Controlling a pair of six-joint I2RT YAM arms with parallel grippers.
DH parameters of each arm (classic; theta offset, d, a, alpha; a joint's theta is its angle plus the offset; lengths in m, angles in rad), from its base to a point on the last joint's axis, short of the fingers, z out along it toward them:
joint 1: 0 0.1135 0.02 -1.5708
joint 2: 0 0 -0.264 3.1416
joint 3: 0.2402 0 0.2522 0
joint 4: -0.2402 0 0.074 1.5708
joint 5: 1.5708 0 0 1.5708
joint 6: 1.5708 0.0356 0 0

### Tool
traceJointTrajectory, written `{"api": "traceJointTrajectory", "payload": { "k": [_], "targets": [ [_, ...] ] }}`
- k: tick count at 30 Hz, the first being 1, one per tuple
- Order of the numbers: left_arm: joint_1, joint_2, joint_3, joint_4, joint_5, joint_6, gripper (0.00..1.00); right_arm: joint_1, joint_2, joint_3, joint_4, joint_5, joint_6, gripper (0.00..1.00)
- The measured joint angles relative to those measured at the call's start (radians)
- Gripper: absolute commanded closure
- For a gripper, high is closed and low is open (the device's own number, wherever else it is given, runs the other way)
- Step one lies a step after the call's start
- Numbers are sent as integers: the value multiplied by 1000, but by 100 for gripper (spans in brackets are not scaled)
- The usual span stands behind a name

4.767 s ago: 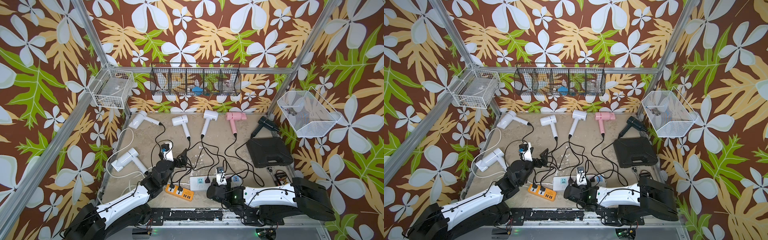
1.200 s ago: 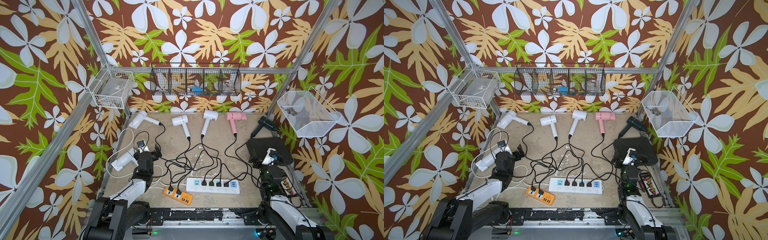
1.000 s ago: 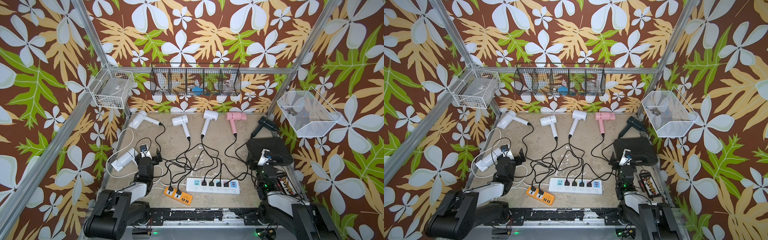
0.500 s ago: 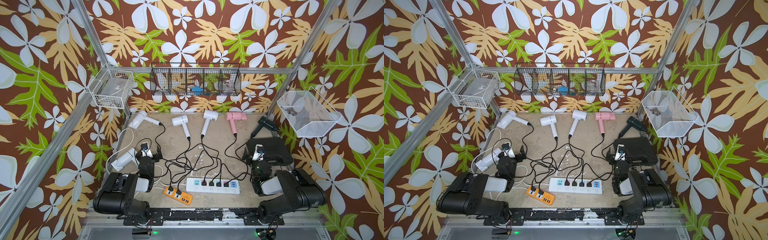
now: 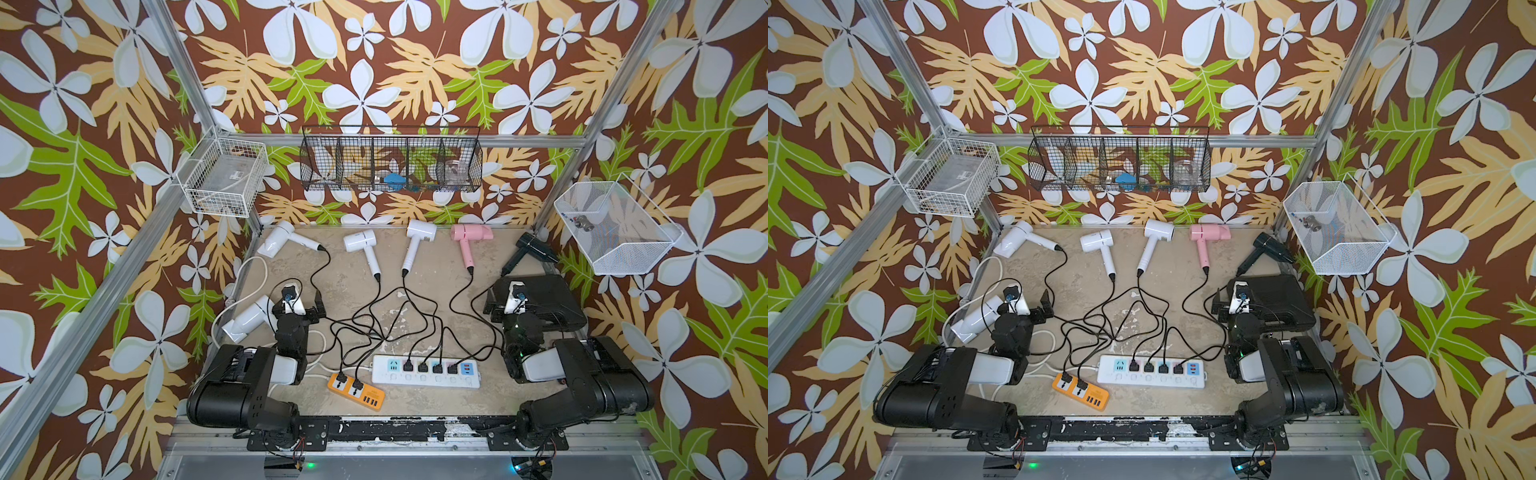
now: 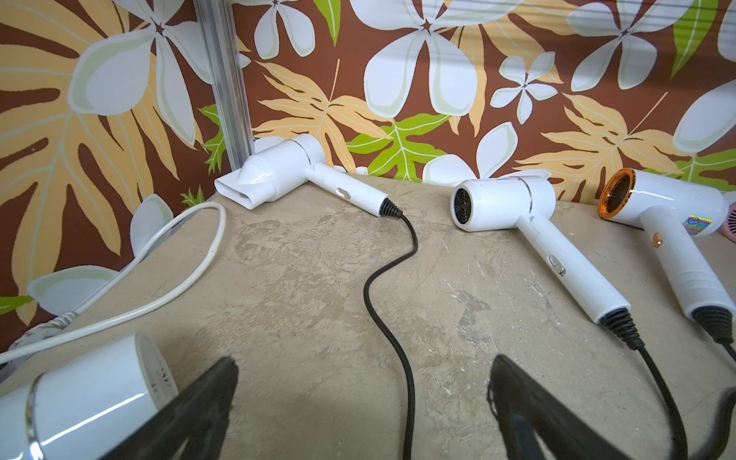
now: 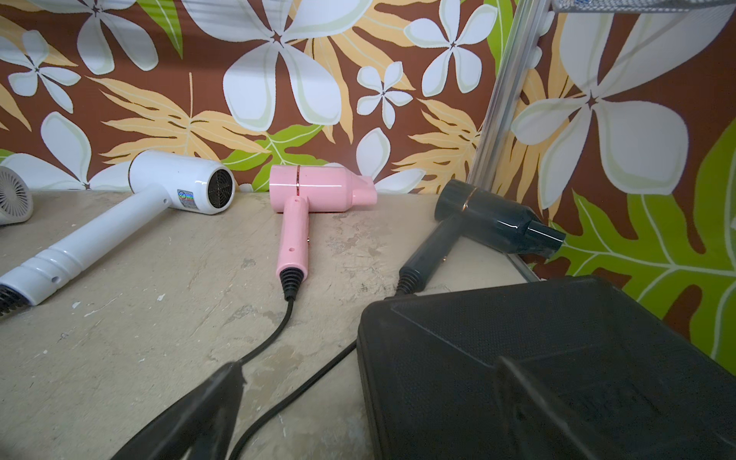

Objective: Charge the blow dryers
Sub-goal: Reset both arms

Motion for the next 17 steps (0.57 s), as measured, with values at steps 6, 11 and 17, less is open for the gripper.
{"api": "traceJointTrajectory", "payload": {
  "k": [6, 11, 17],
  "targets": [
    [0, 0, 0, 11, 1, 0, 0, 0, 0, 0, 0, 0, 2, 0],
    [0, 0, 0, 15, 0, 0, 0, 0, 0, 0, 0, 0, 2, 0],
    [0, 1, 0, 16, 1, 0, 0, 1, 0, 2, 0, 0, 2, 0]
  ]
}}
